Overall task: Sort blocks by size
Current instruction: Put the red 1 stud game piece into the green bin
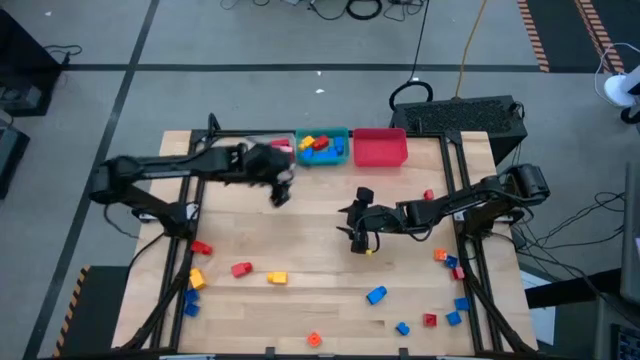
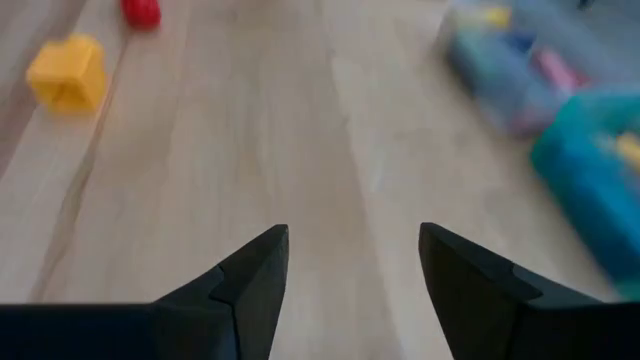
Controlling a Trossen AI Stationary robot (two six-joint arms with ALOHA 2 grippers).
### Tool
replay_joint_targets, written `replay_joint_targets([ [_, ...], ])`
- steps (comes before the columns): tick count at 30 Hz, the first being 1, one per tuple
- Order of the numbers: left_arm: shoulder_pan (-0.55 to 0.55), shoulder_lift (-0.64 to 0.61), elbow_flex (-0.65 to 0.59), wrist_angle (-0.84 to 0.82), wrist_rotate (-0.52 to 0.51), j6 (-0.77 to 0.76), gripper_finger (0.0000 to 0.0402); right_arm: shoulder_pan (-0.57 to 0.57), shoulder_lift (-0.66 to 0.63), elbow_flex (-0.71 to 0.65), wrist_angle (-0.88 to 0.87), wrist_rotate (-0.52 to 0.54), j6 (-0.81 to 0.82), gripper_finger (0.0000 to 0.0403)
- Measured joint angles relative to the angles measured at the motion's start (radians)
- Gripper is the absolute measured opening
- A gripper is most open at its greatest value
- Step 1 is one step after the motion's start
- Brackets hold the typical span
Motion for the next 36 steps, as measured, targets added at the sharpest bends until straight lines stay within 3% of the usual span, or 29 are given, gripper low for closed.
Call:
replay_joint_targets([
  [7, -0.17, -0.064, 0.0, -0.359, 0.004, -0.204, 0.0299, -0.045, 0.0, 0.0, 0.147, 0.003, -0.109, 0.021],
  [16, -0.308, -0.063, 0.0, -0.729, 0.131, -0.37, 0.0299, -0.137, 0.0, 0.0, 0.178, 0.003, -0.157, 0.021],
  [21, -0.367, -0.063, -0.031, -0.738, 0.179, -0.372, 0.0299, -0.168, 0.0, 0.0, 0.176, -0.012, -0.113, 0.021],
  [31, -0.434, -0.062, -0.254, -0.717, 0.338, -0.483, 0.0299, -0.169, 0.0, 0.0, 0.145, -0.02, -0.08, 0.021],
  [36, -0.463, -0.059, -0.347, -0.62, 0.389, -0.504, 0.0299, -0.168, 0.0, 0.0, 0.145, -0.02, -0.08, 0.021],
])
